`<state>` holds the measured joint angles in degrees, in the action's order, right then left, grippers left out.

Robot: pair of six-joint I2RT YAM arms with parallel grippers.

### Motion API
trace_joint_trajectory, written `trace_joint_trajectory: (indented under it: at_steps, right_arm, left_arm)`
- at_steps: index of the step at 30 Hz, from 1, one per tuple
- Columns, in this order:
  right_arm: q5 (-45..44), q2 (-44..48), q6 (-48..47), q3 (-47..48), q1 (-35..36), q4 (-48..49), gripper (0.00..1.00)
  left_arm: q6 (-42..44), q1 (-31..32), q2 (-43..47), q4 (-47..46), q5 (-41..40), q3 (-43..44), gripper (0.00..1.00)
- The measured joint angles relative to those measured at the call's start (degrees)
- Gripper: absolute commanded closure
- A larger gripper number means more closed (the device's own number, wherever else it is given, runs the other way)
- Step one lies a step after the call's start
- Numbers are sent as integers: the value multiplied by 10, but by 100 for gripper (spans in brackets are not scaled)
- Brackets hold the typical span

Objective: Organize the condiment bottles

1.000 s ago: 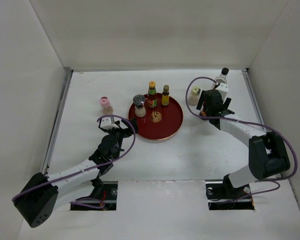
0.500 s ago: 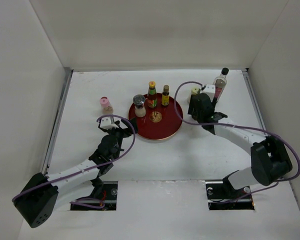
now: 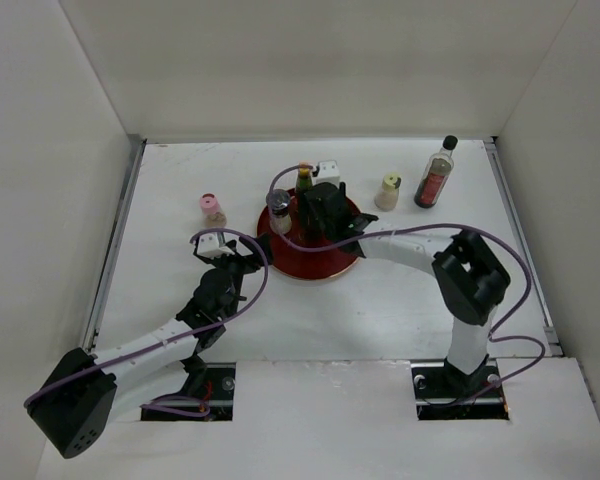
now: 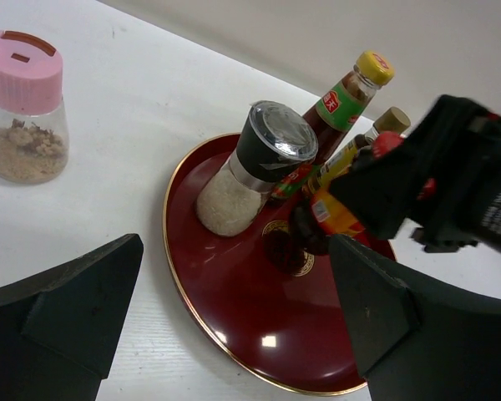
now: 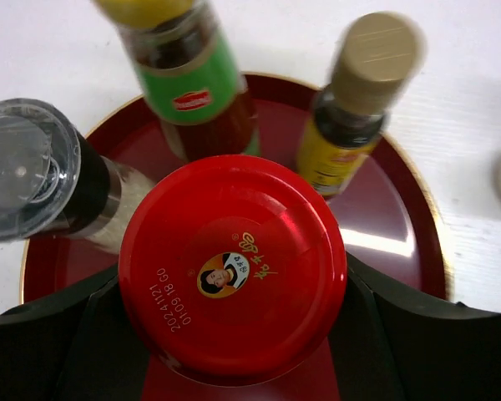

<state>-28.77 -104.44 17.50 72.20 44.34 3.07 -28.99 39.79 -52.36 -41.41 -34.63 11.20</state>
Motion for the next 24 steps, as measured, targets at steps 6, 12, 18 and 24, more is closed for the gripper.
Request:
trace_joint_trajectory:
  at_steps: [6, 12, 18, 24]
  right_arm:
    - [1, -60, -4, 32, 11, 7, 54]
    - [1, -60, -2, 30, 12, 9, 15]
    - [-2, -1, 3, -8, 12, 18, 7]
    - [3, 156, 5, -89, -2, 12, 4]
  left_arm:
    - [0, 0, 0, 0, 0, 0, 5]
    - [0, 0, 0, 0, 0, 0, 5]
    - [0, 0, 0, 0, 0, 0, 5]
    - [0, -1, 0, 0, 0, 0, 5]
